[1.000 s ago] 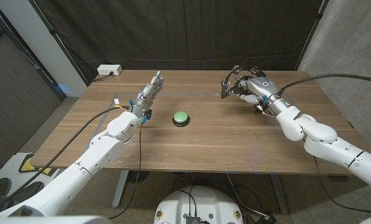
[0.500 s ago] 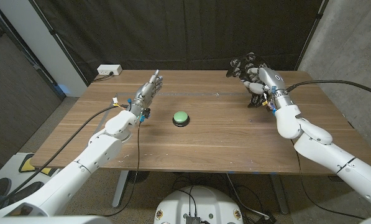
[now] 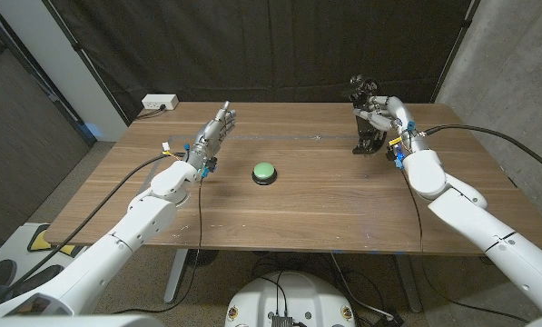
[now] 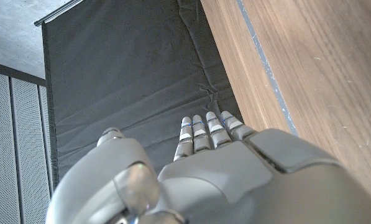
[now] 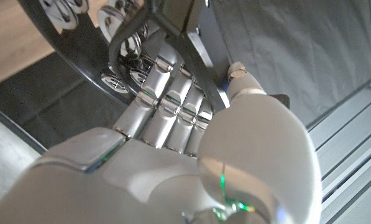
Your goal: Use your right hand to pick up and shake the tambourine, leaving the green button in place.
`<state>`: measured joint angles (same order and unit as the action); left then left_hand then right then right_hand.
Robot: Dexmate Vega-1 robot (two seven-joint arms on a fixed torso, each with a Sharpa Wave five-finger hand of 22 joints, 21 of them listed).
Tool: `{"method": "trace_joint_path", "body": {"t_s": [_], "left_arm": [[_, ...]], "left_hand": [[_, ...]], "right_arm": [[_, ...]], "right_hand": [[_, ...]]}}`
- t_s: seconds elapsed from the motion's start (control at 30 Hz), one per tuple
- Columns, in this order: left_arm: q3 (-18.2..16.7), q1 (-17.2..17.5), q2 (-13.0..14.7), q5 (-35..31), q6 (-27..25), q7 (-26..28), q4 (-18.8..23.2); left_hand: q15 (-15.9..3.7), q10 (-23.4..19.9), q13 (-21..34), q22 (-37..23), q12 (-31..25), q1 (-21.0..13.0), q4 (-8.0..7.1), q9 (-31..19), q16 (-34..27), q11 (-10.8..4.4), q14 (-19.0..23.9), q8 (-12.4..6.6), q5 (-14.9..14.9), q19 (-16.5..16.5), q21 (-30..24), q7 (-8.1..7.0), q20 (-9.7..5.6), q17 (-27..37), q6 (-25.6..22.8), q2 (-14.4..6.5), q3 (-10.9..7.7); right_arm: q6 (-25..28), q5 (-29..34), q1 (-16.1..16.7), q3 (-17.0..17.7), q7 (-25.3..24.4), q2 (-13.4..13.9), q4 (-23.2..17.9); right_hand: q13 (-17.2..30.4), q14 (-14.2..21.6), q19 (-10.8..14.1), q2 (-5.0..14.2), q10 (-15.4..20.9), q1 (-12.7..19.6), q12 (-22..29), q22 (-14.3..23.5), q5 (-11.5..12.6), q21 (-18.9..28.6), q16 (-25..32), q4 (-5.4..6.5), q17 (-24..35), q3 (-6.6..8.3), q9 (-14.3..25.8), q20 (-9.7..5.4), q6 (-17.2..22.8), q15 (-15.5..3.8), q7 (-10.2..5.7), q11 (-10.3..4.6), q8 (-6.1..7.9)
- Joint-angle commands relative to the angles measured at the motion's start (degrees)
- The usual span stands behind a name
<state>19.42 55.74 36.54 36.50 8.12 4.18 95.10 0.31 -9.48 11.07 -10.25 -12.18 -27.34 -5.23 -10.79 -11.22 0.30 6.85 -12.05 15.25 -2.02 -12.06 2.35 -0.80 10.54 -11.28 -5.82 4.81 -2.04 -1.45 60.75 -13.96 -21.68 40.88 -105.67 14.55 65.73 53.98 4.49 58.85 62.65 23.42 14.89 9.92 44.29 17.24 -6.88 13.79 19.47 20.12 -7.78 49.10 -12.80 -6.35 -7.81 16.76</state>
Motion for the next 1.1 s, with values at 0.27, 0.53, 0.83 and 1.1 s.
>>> {"method": "trace_joint_path", "body": {"t_s": [0.27,0.53,0.83,1.1], "left_arm": [[0.17,-1.22,0.24,0.89,0.37,-2.23,-2.24],[0.23,-1.93,0.05,1.20,0.84,-3.23,-3.32],[-0.04,-2.12,-0.18,1.88,1.66,-4.24,-4.75],[0.42,-3.08,-0.57,2.23,1.67,-5.49,-6.40]], "left_hand": [[0.14,-0.95,0.06,-0.24,0.05,0.12,0.20,-0.16,0.03,0.24,0.84,-0.24,-0.21,-0.56,0.01,0.72,0.04,0.07,-1.12,0.01,0.44],[0.14,-1.03,0.06,-0.24,0.05,0.07,0.20,-0.15,0.04,0.19,0.87,-0.17,-0.25,-0.60,0.02,0.60,0.01,0.07,-1.08,-0.02,0.48],[0.12,-0.95,0.06,-0.24,0.13,0.01,0.22,-0.14,0.06,0.18,0.89,-0.13,-0.29,-0.57,0.06,0.56,0.00,0.07,-1.15,-0.05,0.53],[0.19,-1.04,0.06,-0.24,0.13,-0.04,0.22,-0.14,0.09,0.04,0.87,-0.09,-0.33,-0.56,0.08,0.53,0.01,0.06,-1.20,-0.08,0.58]], "right_arm": [[-3.68,-1.50,-4.49,-3.43,2.59,0.34,1.22],[7.70,25.02,-13.24,-14.42,7.19,7.13,-4.67],[10.73,24.17,-14.54,-14.80,13.14,4.50,-4.34],[-8.11,-13.59,-4.46,-1.11,4.07,-13.69,6.51]], "right_hand": [[9.70,1.39,0.66,6.19,2.74,2.73,1.63,0.20,0.18,1.51,0.59,3.84,0.84,6.44,6.67,-5.36,0.19,-0.19,-0.19,-1.95,0.73],[10.08,1.19,0.39,5.95,2.66,2.61,1.68,0.11,0.16,1.67,0.44,3.75,0.83,6.52,6.69,-5.31,0.38,-0.16,-0.51,-2.03,0.64],[10.46,1.13,0.11,5.83,2.58,2.37,1.73,0.04,0.16,1.87,0.44,3.77,0.96,6.52,6.70,-5.28,0.54,-0.18,-0.90,-2.22,0.54],[10.80,1.24,0.32,6.05,2.70,2.38,1.83,0.02,0.19,2.25,0.41,3.70,0.90,6.71,6.96,-5.35,0.42,-0.25,-0.65,-1.97,0.48]]}}
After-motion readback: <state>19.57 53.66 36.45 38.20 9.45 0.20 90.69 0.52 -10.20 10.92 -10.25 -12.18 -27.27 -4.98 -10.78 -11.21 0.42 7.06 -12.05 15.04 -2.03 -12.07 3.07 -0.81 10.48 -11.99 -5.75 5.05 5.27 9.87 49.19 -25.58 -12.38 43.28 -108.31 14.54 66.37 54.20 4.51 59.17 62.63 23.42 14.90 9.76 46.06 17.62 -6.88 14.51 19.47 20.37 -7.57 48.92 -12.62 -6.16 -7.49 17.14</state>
